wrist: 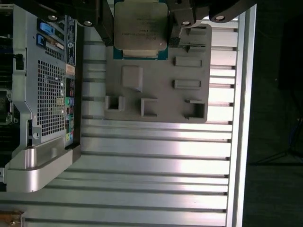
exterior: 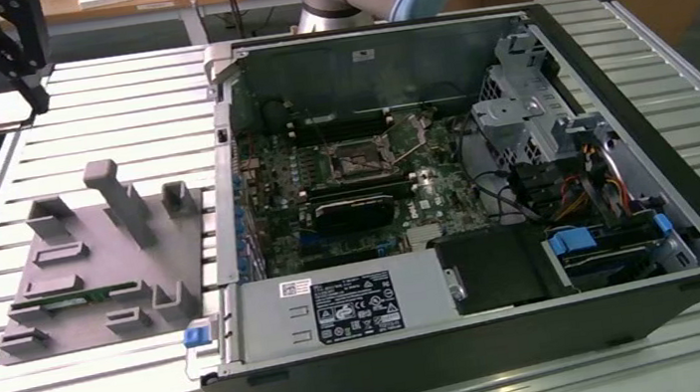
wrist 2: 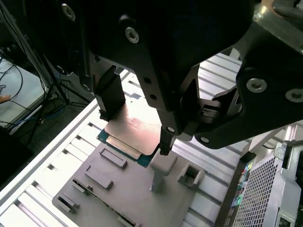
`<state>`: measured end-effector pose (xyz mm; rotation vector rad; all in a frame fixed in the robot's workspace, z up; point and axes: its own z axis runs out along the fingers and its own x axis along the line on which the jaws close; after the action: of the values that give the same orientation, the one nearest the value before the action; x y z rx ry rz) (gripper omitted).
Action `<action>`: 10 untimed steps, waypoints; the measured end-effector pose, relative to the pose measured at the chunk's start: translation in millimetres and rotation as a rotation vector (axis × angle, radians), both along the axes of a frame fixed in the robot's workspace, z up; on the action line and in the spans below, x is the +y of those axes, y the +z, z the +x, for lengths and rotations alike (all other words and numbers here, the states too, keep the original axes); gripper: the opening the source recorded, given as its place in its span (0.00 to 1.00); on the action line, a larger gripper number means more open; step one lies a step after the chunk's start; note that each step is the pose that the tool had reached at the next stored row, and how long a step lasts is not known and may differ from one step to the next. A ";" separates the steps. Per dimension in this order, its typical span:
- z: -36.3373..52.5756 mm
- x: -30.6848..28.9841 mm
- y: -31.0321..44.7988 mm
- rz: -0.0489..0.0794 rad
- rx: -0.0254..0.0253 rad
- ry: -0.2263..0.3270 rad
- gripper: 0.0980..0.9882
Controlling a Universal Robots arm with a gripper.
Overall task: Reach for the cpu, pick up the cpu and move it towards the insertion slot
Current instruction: 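Pick up the cpu and move it towards the insertion slot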
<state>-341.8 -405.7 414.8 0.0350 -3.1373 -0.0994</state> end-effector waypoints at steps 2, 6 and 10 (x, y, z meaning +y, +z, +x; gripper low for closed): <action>4.4 0.1 0.0 0.000 0.0001 0.000 0.50; 14.4 0.3 0.0 0.000 -0.0001 0.000 0.50; 26.6 0.6 0.0 0.000 0.0001 0.000 0.50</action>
<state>-315.2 -405.1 414.8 0.0349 -3.1372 -0.0994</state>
